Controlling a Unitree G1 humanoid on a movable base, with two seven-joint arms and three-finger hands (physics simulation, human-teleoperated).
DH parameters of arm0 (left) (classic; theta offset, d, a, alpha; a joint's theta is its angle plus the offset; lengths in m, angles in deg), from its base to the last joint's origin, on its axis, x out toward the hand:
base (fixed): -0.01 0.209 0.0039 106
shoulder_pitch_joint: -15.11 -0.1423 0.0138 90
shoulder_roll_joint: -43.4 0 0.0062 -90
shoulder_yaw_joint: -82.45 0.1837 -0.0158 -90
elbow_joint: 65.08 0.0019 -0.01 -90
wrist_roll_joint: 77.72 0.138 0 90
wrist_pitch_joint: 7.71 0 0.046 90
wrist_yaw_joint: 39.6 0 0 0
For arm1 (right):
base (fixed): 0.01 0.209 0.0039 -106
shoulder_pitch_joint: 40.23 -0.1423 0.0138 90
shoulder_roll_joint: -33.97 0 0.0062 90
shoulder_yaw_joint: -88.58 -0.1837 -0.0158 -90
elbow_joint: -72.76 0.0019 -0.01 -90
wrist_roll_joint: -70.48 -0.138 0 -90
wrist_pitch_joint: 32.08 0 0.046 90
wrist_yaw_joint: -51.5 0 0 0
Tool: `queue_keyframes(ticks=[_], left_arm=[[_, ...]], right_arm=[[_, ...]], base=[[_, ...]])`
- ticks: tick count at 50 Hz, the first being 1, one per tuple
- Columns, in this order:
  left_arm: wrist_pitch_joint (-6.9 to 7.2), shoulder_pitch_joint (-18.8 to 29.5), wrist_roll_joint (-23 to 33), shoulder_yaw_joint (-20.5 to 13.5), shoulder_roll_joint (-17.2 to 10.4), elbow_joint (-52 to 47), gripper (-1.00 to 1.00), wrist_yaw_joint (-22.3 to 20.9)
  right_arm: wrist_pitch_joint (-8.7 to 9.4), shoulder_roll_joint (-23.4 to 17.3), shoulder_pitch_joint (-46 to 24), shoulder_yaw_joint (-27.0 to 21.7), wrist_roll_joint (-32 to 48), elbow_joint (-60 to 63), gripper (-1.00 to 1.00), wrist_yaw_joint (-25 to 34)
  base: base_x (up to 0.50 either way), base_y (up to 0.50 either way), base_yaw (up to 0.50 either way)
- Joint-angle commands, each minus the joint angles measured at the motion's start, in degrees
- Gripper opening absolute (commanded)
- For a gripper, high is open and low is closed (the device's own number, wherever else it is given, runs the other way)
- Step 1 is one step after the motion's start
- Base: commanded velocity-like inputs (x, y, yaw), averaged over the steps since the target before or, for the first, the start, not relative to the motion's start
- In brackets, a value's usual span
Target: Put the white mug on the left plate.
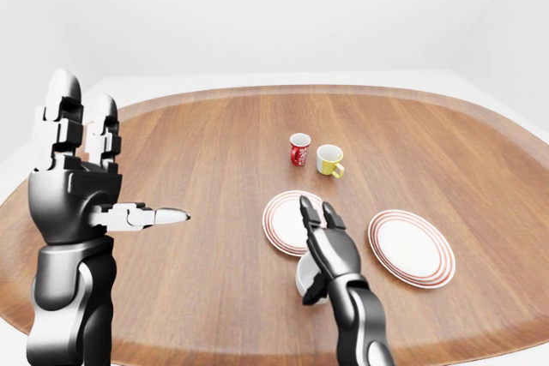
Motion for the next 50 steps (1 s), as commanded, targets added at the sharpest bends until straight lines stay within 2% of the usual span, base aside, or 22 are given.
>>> queue_keyframes(ticks=[1,50], left_arm=[[0.00,0.0,0.0,0.0,0.0,0.2,1.00,0.0],[0.00,0.1,0.0,0.0,0.0,-0.1,1.00,0.1]], right_arm=[[0.00,-0.1,-1.3,0.0,1.3,-1.4,1.00,0.3],[0.00,-0.5,-3.8,1.6,1.1,-10.4,1.00,-3.8]], base=[[0.00,0.00,0.00],[0.00,0.00,0.00]])
